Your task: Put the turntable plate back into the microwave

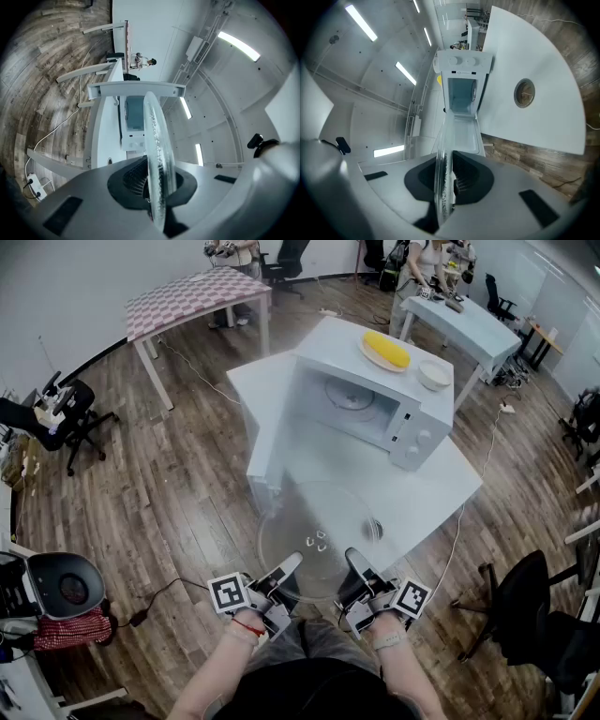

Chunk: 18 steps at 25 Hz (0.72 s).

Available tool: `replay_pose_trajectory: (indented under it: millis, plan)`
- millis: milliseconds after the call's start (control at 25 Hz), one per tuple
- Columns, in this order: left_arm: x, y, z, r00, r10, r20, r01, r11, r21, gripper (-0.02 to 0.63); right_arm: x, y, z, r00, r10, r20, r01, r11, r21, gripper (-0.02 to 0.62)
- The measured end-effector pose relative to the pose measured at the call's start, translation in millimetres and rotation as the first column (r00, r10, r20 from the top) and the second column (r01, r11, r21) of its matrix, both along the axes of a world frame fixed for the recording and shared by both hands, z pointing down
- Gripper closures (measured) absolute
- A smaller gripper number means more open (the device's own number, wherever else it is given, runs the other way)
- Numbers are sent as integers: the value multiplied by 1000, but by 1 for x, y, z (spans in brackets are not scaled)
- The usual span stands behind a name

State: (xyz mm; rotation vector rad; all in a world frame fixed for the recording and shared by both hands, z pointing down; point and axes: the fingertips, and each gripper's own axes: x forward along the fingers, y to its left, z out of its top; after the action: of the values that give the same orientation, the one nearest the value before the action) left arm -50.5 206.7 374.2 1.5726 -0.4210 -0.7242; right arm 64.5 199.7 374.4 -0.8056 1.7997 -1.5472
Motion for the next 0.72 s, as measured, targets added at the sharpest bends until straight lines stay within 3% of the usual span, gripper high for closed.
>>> replay_pose_trajectory:
  millis: [720]
  plan:
    - [-34,-22,16,998,-59,-7,58,997,-48,574,-33,-27,14,1000,-7,-19,7,999,-36,555]
